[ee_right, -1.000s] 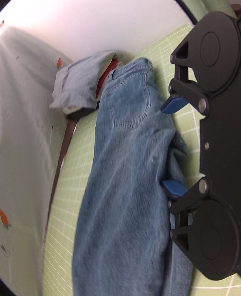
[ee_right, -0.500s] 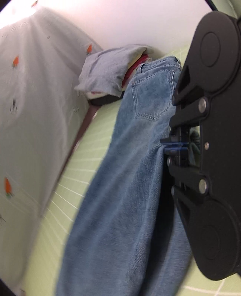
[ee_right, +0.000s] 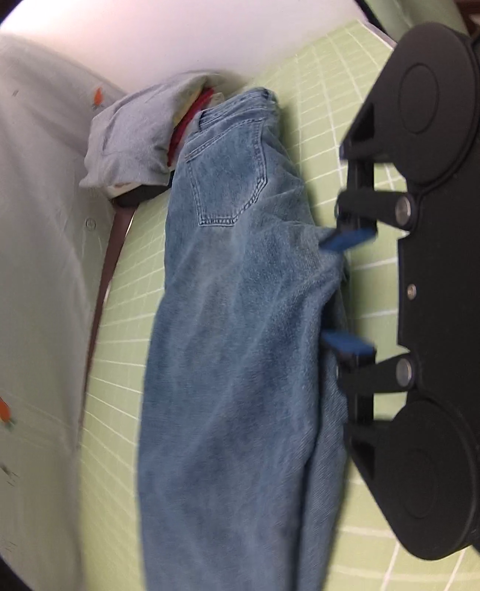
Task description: Fold clothes
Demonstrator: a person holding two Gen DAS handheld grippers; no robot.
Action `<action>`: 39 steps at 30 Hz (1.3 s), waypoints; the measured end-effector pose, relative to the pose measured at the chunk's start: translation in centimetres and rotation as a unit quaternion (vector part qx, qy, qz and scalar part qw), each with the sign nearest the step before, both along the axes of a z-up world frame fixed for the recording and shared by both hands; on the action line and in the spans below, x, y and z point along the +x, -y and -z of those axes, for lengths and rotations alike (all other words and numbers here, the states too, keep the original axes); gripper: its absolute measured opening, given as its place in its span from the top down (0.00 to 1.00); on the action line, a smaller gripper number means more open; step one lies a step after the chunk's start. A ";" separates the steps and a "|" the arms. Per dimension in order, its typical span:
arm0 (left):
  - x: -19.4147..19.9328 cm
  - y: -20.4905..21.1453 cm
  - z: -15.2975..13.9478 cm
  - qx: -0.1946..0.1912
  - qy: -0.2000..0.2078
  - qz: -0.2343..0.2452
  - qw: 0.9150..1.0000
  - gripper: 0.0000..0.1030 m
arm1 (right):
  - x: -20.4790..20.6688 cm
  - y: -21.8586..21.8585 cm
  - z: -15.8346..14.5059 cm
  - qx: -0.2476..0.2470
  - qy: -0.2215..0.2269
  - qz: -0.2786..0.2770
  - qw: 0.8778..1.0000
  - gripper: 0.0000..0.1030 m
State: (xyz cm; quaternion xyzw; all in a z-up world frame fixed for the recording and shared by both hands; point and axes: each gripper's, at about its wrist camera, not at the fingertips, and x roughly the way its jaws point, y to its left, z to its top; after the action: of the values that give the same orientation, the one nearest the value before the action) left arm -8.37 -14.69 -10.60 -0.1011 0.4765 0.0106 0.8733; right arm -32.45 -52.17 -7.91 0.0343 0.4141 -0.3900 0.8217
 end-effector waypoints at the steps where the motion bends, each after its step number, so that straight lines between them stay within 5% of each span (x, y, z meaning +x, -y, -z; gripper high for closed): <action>1: 0.0 0.0 0.0 -0.002 0.001 -0.005 1.000 0.23 | -0.2 0.0 -0.4 0.012 0.022 0.011 1.000 0.24; 6: 0.8 0.6 0.6 -0.004 -0.003 -0.002 1.000 0.23 | -0.2 0.4 -1.6 0.065 0.109 0.061 0.990 0.07; 10: 1.3 1.2 1.1 -0.002 0.009 0.007 1.000 0.26 | 0.5 0.6 -1.3 0.072 0.107 0.070 0.989 0.07; 12: 1.5 1.4 1.6 0.000 0.005 0.009 1.000 0.41 | 0.7 0.7 -1.2 0.072 0.102 0.074 0.989 0.07; 16: 1.6 2.4 1.6 0.028 0.014 0.021 0.999 0.55 | 0.2 1.6 -0.9 0.090 0.107 0.098 0.985 0.07; 18: 1.7 2.6 1.5 0.019 0.017 0.022 0.999 0.76 | -0.3 2.2 -0.7 0.098 0.110 0.114 0.982 0.07; 24: 1.8 4.7 -1.4 0.002 0.072 0.032 0.997 0.79 | -2.1 3.9 -0.6 0.098 0.111 0.128 0.981 0.07; 32: -1.3 17.0 -6.5 -0.019 0.158 0.185 0.970 0.79 | -4.8 7.2 -0.8 0.100 0.114 0.120 0.981 0.07; 36: -5.6 24.8 -4.8 -0.024 0.132 0.289 0.948 0.79 | -6.0 9.0 -0.8 0.100 0.114 0.107 0.983 0.07; 39: -7.9 28.5 -1.2 -0.021 0.061 0.336 0.940 0.77 | -6.8 10.2 -0.9 0.099 0.112 0.098 0.984 0.07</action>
State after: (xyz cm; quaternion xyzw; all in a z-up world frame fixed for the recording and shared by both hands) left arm -16.27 -43.16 -9.44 0.0461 0.4282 -0.2998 0.8513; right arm -39.24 -62.38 -7.03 0.1997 0.3503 -0.4198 0.8131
